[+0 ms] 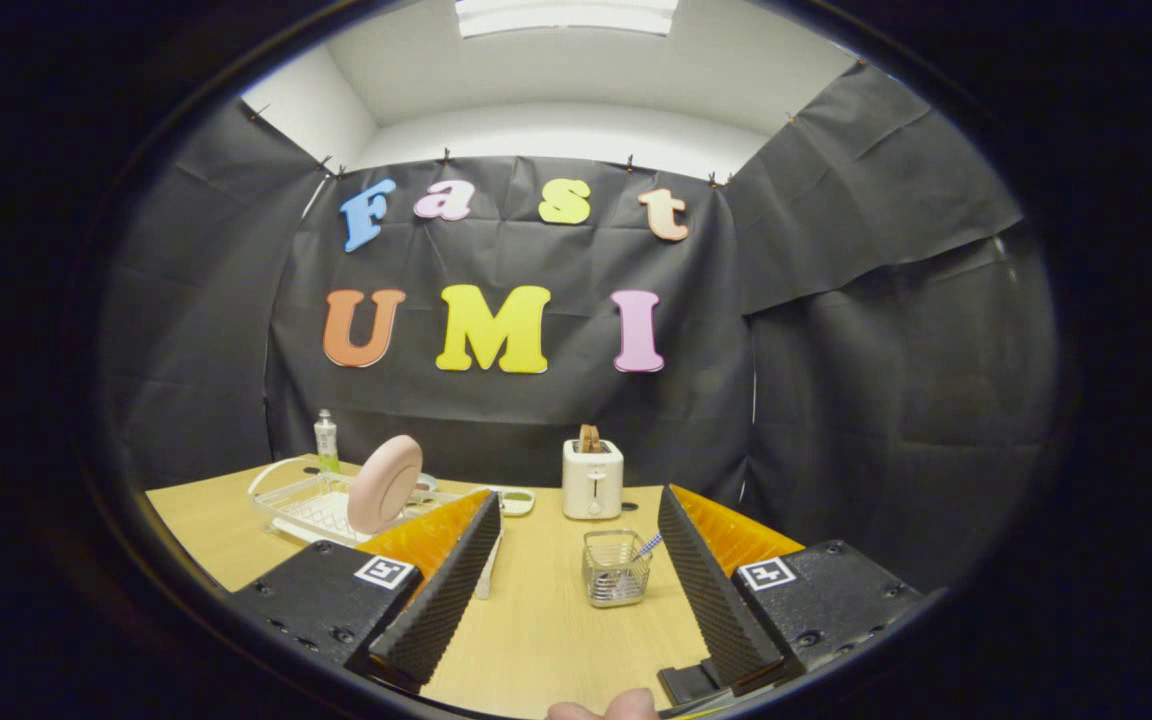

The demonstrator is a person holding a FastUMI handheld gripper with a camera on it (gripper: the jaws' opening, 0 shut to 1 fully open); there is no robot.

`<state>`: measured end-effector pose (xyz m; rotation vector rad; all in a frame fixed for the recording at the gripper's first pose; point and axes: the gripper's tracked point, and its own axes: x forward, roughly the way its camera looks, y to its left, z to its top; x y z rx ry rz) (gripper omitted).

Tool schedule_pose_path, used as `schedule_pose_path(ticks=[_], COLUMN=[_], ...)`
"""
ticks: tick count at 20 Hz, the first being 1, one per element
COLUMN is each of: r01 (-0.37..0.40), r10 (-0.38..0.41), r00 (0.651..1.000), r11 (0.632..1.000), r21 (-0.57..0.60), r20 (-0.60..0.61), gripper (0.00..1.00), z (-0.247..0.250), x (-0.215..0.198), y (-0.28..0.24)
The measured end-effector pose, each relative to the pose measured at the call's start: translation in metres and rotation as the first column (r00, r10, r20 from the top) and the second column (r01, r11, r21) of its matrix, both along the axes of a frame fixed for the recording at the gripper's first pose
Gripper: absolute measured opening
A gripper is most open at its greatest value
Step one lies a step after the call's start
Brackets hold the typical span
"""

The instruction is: Take the plate from the dish rack, then take the spoon from the basket and place it into the plate.

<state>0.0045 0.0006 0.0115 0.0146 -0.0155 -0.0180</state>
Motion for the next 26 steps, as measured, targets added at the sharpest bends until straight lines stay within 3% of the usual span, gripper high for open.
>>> schedule_pose_path(ticks=[4, 9, 16, 21, 26], r01=[-0.003, -0.06, -0.198, -0.283, -0.326], r10=[0.003, 0.06, 0.196, 0.273, 0.305], r00=[1.0, 0.998, 0.978, 0.936, 0.858], r11=[1.0, 0.998, 0.98, 0.959, 0.945], r21=[0.0, -0.001, -0.024, -0.014, 0.021], r20=[-0.002, -0.005, -0.069, -0.22, -0.413], gripper=[1.0, 1.0, 1.0, 1.0, 1.0], z=[0.01, 0.042, 0.115, 0.123, 0.101], x=[0.009, 0.032, 0.094, 0.142, 0.183], y=[0.004, 0.028, 0.097, 0.157, 0.213])
